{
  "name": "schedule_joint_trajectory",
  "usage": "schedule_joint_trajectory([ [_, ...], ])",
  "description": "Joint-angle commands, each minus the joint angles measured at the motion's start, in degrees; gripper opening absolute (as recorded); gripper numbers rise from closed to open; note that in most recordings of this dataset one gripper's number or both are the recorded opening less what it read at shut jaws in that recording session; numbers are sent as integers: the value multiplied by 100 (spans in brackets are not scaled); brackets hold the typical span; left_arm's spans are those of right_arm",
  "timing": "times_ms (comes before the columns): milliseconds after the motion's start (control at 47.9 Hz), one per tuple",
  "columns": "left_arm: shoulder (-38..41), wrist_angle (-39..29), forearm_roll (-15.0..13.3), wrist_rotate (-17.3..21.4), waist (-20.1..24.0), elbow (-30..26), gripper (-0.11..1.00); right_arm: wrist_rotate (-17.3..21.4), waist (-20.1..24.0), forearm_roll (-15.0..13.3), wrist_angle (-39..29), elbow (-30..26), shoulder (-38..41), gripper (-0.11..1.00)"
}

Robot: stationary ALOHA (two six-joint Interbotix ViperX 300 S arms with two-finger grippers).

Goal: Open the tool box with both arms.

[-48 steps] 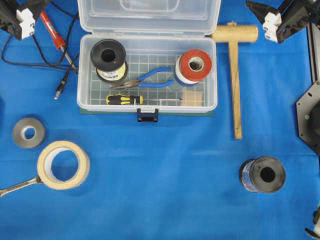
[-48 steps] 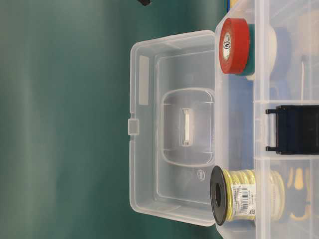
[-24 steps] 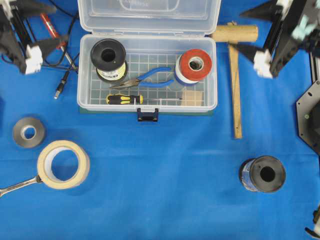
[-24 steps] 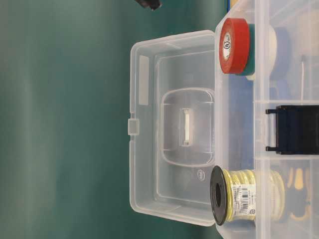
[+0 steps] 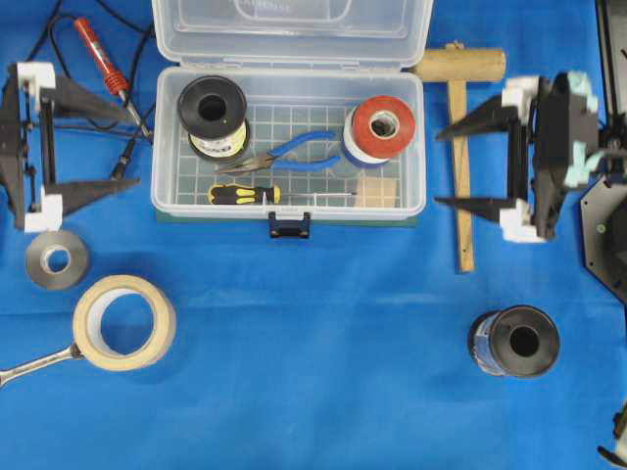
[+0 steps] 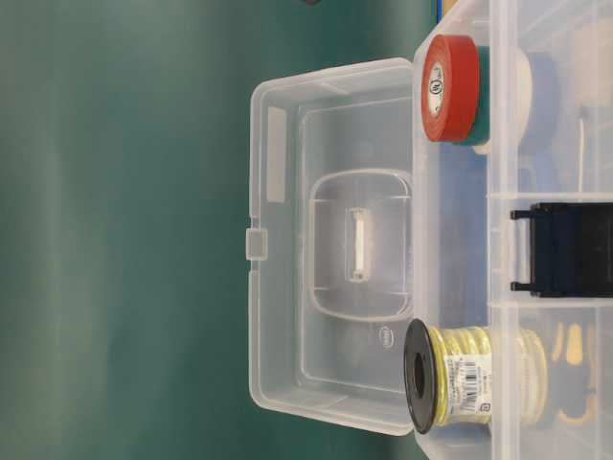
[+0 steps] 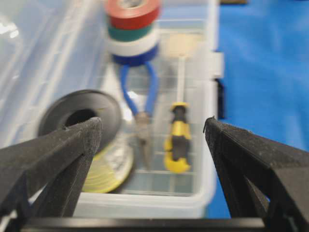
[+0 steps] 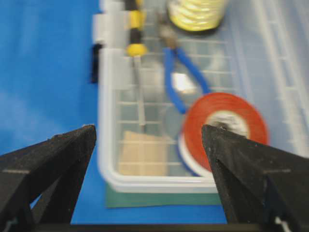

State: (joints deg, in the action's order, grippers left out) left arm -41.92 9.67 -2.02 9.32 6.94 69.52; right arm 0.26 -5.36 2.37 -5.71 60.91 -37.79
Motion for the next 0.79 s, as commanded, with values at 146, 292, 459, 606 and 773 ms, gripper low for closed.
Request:
schedule_joint_trajectory([
  [146,-53,-246,-18,-70,-70,-53,92,0,158,70,-114,-44,-18,87],
  [292,-334,-563,-18,-281,-211,-9,92,0,149,70,-325,9,-255,87],
  [459,-949,-1169,-18,-466,-422,114,92,0,149,70,-712,132,-791,87],
  [606,-1494,-1600,-18,-633,-483,264,92,9,149,70,-923,325,-1230,87],
  [773,-2057,-1793,-18,-765,-483,457,92,26,141,79,-984,668,-1705,87],
])
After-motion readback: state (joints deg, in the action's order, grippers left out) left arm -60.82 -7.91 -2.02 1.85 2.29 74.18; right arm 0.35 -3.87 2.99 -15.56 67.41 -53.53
